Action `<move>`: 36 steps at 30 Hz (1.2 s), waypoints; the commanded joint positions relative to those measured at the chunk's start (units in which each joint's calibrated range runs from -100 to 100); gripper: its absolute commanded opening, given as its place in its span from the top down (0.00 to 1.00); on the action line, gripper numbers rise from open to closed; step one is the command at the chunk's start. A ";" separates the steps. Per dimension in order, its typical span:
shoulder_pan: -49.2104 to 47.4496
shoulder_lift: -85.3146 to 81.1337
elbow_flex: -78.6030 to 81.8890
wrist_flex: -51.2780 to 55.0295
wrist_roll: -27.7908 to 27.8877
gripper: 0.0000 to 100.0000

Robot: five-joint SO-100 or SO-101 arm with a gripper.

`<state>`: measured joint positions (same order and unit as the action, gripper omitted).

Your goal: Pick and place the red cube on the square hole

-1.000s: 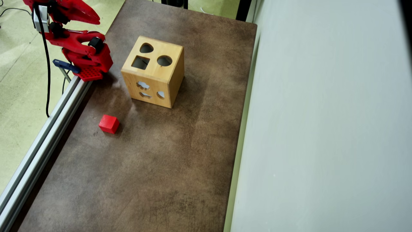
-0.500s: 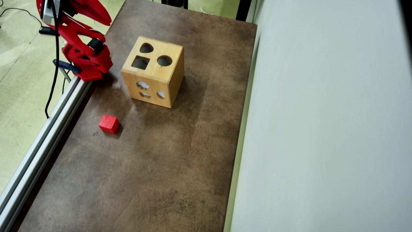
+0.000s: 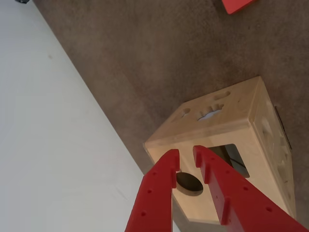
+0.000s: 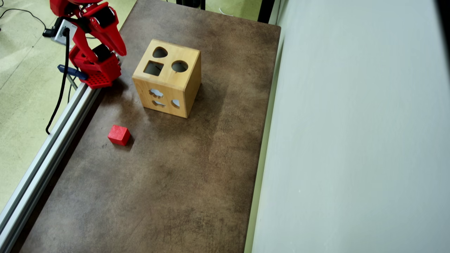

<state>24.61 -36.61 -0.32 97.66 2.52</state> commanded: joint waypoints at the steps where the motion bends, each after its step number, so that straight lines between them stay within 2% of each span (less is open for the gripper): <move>1: 2.50 2.26 -0.85 -0.07 3.71 0.94; 5: 6.44 4.64 -0.76 -0.07 10.50 0.94; 14: 17.21 12.70 -0.76 -0.07 22.12 0.94; 20: 19.81 17.12 -0.85 -0.15 28.03 0.94; 29: 19.81 20.94 -0.94 -0.23 34.14 0.94; 36: 19.74 21.37 -0.94 -0.23 34.58 0.94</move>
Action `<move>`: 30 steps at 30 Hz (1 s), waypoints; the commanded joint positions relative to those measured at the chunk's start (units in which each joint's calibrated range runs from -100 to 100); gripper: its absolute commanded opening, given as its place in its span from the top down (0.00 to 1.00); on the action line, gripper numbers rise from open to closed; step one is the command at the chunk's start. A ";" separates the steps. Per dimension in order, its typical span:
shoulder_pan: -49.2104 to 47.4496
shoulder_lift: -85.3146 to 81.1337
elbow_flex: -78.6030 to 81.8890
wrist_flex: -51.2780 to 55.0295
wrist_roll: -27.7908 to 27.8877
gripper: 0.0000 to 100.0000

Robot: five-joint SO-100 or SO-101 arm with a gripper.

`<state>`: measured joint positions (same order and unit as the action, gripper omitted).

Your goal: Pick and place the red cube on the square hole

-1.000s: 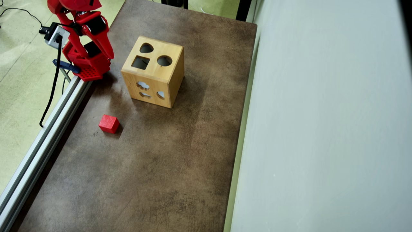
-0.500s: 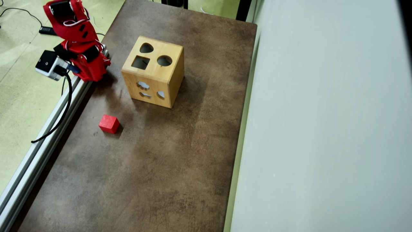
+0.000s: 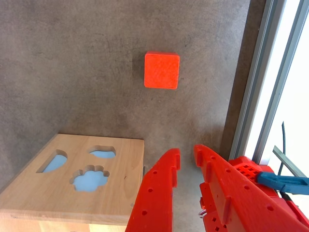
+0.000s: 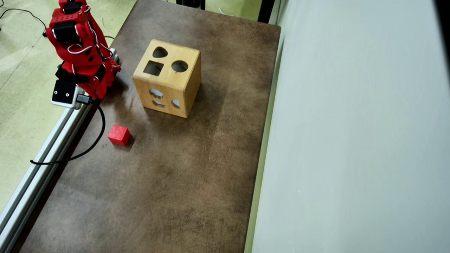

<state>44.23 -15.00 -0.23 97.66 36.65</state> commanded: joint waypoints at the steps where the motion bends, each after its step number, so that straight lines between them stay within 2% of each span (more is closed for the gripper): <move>1: 0.12 -0.24 -1.03 -0.23 0.44 0.94; 20: 0.12 -0.24 -0.94 -4.33 0.49 0.94; 30: 0.27 2.13 -1.38 -4.82 0.39 0.91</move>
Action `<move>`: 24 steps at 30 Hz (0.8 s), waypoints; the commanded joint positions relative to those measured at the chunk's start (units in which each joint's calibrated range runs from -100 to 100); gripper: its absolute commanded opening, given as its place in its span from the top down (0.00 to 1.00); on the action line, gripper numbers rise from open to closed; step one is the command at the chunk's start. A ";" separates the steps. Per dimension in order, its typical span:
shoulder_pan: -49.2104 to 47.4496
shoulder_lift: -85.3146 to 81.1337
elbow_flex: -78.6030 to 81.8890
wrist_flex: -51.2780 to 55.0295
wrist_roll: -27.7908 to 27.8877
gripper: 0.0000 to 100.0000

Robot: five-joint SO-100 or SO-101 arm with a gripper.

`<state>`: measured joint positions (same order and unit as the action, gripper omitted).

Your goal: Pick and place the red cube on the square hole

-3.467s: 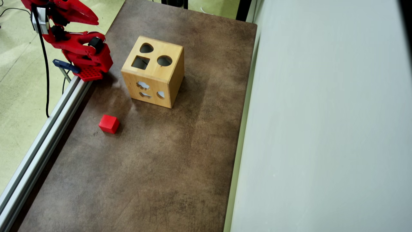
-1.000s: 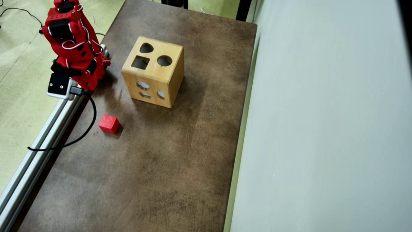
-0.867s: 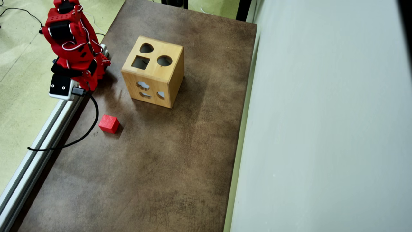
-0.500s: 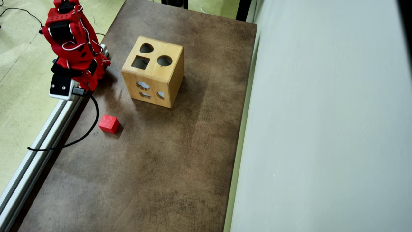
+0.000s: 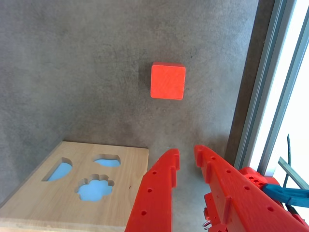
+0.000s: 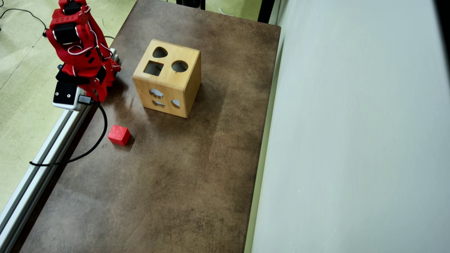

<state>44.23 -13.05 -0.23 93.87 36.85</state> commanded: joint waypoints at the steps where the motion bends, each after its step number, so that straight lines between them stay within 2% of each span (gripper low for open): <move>1: 0.49 0.27 -1.56 -1.02 0.20 0.89; 11: 2.65 0.44 -1.03 -1.02 0.24 0.66; 16: 2.72 2.48 -1.12 -0.94 0.15 0.62; 24: 2.72 2.99 -1.74 -0.94 -0.10 0.61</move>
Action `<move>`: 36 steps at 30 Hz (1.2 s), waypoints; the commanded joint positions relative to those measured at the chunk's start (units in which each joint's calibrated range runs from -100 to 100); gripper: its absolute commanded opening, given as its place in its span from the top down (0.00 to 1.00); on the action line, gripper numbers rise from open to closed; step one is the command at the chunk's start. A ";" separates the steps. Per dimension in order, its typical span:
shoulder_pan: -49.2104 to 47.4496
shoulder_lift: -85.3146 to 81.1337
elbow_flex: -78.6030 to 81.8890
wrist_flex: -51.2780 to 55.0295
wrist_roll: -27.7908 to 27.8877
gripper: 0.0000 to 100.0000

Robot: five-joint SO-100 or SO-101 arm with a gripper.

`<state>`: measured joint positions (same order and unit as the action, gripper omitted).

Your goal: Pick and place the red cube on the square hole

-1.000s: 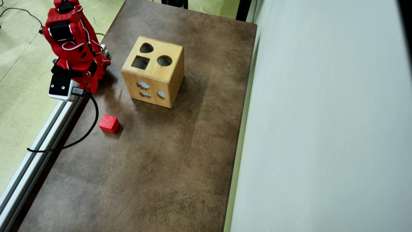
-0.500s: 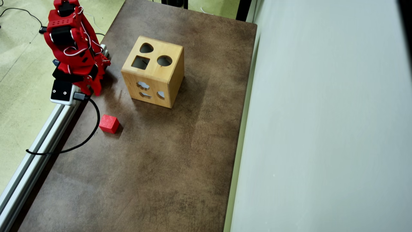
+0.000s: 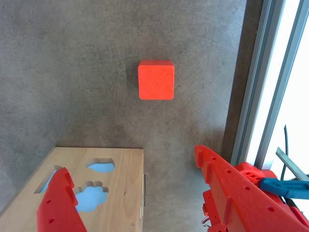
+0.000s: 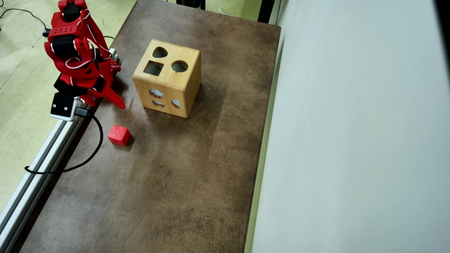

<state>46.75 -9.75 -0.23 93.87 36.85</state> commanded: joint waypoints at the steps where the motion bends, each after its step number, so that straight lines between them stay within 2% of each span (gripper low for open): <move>1: 0.21 -0.32 -1.47 -0.94 -0.10 0.61; 18: 0.13 3.08 -1.03 -1.02 -0.68 0.60; 36: 0.21 15.99 -1.12 -1.02 -0.73 0.61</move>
<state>46.75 5.17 -0.23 93.38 36.36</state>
